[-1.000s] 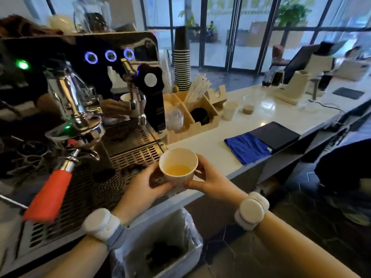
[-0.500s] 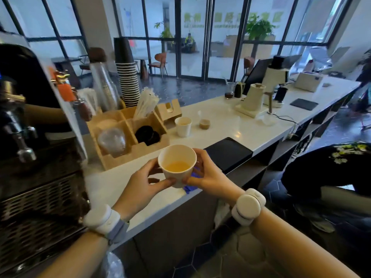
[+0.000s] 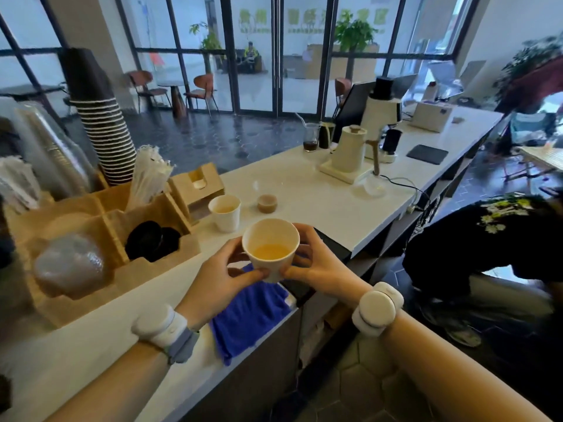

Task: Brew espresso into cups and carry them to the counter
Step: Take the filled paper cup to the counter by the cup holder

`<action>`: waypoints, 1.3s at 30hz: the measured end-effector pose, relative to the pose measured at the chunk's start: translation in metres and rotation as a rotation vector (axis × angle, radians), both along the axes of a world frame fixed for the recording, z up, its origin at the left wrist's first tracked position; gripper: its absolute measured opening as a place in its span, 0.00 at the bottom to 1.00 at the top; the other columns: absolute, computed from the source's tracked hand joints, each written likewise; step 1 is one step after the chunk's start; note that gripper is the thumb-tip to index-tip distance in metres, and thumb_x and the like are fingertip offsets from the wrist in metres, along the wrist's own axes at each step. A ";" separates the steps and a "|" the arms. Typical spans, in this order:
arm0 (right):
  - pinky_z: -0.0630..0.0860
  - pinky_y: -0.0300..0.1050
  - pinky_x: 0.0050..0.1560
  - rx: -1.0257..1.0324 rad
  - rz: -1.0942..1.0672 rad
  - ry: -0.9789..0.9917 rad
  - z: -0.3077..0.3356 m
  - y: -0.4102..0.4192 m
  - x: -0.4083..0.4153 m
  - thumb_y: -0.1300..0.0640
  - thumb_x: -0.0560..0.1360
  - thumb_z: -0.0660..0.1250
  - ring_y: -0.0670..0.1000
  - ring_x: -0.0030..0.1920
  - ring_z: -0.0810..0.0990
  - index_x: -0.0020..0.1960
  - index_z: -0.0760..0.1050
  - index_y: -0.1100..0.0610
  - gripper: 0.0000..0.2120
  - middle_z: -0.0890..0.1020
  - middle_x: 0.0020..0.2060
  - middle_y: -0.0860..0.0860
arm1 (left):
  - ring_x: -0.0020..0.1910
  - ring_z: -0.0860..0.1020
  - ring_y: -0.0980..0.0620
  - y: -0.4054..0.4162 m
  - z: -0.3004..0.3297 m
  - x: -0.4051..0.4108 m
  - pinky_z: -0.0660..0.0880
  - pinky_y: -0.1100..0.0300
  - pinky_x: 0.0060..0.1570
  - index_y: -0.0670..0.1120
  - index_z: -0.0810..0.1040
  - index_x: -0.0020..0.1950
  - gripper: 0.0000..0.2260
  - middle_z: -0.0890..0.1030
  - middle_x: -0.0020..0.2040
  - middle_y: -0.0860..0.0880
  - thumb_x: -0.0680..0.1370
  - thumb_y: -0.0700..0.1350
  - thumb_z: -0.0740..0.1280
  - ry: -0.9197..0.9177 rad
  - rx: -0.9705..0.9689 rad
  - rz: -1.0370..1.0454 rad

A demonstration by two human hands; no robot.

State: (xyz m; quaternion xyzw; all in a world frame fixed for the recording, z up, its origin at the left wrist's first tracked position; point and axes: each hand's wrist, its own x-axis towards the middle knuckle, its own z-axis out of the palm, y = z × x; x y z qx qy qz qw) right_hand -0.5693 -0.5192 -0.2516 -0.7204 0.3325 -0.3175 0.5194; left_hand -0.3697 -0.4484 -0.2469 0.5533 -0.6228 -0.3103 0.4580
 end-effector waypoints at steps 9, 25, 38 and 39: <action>0.75 0.41 0.59 -0.031 -0.097 0.009 -0.003 -0.113 -0.020 0.64 0.70 0.72 0.48 0.63 0.72 0.64 0.59 0.44 0.33 0.69 0.61 0.40 | 0.56 0.75 0.65 -0.132 0.000 -0.018 0.75 0.62 0.52 0.60 0.68 0.65 0.29 0.76 0.59 0.62 0.66 0.58 0.73 0.001 0.029 -0.089; 0.71 0.32 0.55 0.018 -0.044 0.084 -0.033 -0.297 -0.049 0.59 0.71 0.73 0.45 0.62 0.69 0.65 0.59 0.40 0.32 0.68 0.59 0.34 | 0.58 0.75 0.58 -0.294 -0.037 -0.070 0.73 0.67 0.53 0.49 0.67 0.69 0.29 0.75 0.58 0.57 0.71 0.47 0.74 0.058 0.072 0.089; 0.71 0.22 0.46 0.076 0.300 0.186 -0.066 -0.431 -0.065 0.61 0.73 0.70 0.33 0.56 0.71 0.68 0.58 0.43 0.32 0.68 0.59 0.32 | 0.62 0.74 0.57 -0.379 -0.079 -0.124 0.72 0.68 0.53 0.54 0.65 0.70 0.30 0.73 0.65 0.54 0.72 0.50 0.73 0.147 0.181 0.460; 0.71 0.23 0.47 0.074 0.302 0.187 -0.068 -0.434 -0.064 0.60 0.73 0.70 0.36 0.58 0.71 0.69 0.58 0.44 0.32 0.68 0.60 0.34 | 0.63 0.73 0.55 -0.381 -0.080 -0.125 0.73 0.63 0.57 0.52 0.64 0.72 0.31 0.73 0.67 0.53 0.72 0.49 0.73 0.152 0.192 0.465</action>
